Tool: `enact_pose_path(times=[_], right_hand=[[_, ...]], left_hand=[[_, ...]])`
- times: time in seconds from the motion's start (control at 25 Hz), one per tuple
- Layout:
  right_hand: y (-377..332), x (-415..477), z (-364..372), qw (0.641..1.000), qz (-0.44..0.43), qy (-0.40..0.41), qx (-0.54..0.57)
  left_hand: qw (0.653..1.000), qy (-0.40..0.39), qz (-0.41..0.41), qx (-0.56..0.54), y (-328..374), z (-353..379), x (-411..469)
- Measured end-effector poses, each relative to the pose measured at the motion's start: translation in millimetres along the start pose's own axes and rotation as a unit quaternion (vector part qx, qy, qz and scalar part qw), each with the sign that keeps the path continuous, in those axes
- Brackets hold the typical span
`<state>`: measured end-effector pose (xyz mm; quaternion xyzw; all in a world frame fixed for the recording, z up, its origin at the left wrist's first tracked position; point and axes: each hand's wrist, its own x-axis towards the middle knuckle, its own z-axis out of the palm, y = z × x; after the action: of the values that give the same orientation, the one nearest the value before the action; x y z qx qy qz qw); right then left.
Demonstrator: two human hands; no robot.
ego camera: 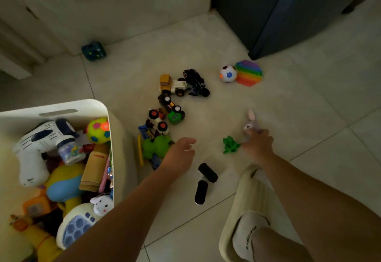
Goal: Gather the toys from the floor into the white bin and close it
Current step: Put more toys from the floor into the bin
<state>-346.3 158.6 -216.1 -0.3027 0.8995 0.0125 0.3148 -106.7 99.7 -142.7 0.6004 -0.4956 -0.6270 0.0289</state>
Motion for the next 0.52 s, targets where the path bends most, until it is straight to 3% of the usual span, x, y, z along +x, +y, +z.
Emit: enact_pose_path(times=[0.12,0.2,0.28,0.36,0.44,0.52], right_hand=[[-14.0,-15.4,-3.5,0.97,-0.024,0.182,0.157],[-55.4,-41.4,-7.2,0.93,-0.106,0.233,0.263],[-105.8,-74.0,1.1,0.903,-0.194,0.155,0.35],[-144.7,-100.7,14.9,0.894,-0.226,0.002,0.387],[-165.6,-111.1,19.1,0.854,-0.174,-0.144,0.469],[-169.1,-106.0,21.0,0.83,-0.082,-0.171,0.525]], left_hand=[[0.999,0.007,-0.017,-0.028,6.9,-3.0,8.1],[0.997,0.018,-0.025,-0.07,14.0,-7.7,11.7],[0.984,0.007,-0.047,-0.17,18.1,-16.8,16.3],[0.959,0.014,-0.07,-0.275,16.7,-30.2,21.3],[0.946,0.078,-0.08,-0.303,13.4,-50.6,25.1],[0.955,0.117,-0.048,-0.267,13.8,-70.0,20.9]])
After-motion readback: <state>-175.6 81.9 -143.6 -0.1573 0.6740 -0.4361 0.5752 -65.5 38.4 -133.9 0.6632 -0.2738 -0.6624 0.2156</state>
